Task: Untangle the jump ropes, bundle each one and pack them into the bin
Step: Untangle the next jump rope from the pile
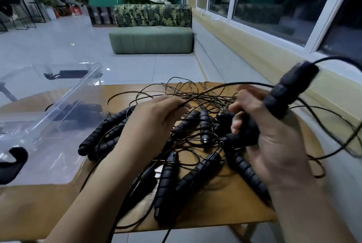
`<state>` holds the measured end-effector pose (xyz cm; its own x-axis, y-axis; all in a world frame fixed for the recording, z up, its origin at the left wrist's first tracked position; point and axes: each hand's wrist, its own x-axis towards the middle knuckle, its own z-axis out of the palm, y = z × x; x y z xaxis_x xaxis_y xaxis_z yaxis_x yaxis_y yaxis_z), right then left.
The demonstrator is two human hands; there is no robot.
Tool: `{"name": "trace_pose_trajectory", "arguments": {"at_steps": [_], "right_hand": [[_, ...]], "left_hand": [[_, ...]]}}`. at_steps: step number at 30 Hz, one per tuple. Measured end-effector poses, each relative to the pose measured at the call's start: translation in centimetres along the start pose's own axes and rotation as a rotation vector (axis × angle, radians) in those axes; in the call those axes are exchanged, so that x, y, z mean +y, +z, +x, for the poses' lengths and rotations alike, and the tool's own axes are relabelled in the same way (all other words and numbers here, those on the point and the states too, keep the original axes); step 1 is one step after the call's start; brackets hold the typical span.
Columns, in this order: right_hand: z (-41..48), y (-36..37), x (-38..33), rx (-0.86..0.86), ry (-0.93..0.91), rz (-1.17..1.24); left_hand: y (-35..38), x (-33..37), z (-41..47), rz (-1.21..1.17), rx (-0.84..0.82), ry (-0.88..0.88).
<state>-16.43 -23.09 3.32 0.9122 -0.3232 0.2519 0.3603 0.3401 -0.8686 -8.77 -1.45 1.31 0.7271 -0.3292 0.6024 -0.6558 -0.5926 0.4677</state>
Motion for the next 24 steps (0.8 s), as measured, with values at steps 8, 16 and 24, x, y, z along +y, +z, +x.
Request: {"name": "trace_pose_trajectory", "arguments": {"at_steps": [8,16,24], "right_hand": [[-1.5,2.3,2.8,-0.056,0.041,-0.204],[-1.1,1.6,0.2,0.014,-0.052,-0.003],[0.0,0.2,-0.1,0.010,-0.002,0.062]], "left_hand": [[1.6,2.6,-0.7,0.041,-0.101,0.136],[1.7,0.1,-1.0,0.019,-0.177,-0.014],[-0.2,-0.4,-0.4,0.019,-0.074,-0.030]]}}
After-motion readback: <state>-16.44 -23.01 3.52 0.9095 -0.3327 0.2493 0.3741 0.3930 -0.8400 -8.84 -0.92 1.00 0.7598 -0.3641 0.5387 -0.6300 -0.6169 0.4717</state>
